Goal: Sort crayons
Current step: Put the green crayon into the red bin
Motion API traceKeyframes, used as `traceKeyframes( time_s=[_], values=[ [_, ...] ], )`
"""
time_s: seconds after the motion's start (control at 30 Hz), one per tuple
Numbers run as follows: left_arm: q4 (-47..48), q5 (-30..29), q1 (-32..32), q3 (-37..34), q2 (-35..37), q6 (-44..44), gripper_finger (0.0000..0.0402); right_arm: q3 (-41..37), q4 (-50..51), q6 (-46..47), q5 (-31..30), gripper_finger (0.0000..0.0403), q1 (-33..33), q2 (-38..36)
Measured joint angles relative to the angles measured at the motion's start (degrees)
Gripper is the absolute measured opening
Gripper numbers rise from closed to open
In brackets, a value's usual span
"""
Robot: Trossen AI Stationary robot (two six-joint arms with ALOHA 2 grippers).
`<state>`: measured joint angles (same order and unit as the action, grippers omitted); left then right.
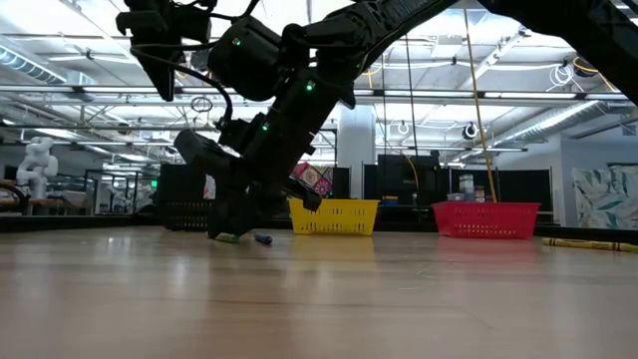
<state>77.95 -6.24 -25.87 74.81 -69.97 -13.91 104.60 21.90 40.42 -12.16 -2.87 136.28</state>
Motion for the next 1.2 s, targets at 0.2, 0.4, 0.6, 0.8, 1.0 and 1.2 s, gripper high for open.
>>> traceKeyframes(
  time_s=[0.2,0.4,0.6,0.8,1.0,1.2],
  values=[
    [-0.02,0.00,0.00,0.00,0.00,-0.06,0.0065,0.02,-0.41,-0.05,-0.06,0.0081,0.00,0.53],
    [-0.07,0.00,0.00,0.00,0.00,-0.33,0.0065,-0.09,-0.60,0.05,-0.11,0.0018,0.02,0.62],
    [-0.09,0.00,0.00,0.00,0.00,-0.33,0.0065,-0.12,-0.72,0.26,-0.07,0.0008,0.02,0.62],
    [-0.08,0.00,0.00,0.00,0.00,-0.33,0.0065,-0.15,-0.86,-0.45,-0.08,0.0003,0.02,0.61],
    [-0.07,0.00,0.01,0.00,0.00,-0.33,0.0065,-0.21,-0.82,-1.56,0.23,0.0001,0.02,0.27],
    [-0.07,0.00,0.00,0.00,0.00,-0.32,0.0065,-0.35,-0.45,-3.32,0.51,0.0001,-0.13,-0.91]
  ],
)
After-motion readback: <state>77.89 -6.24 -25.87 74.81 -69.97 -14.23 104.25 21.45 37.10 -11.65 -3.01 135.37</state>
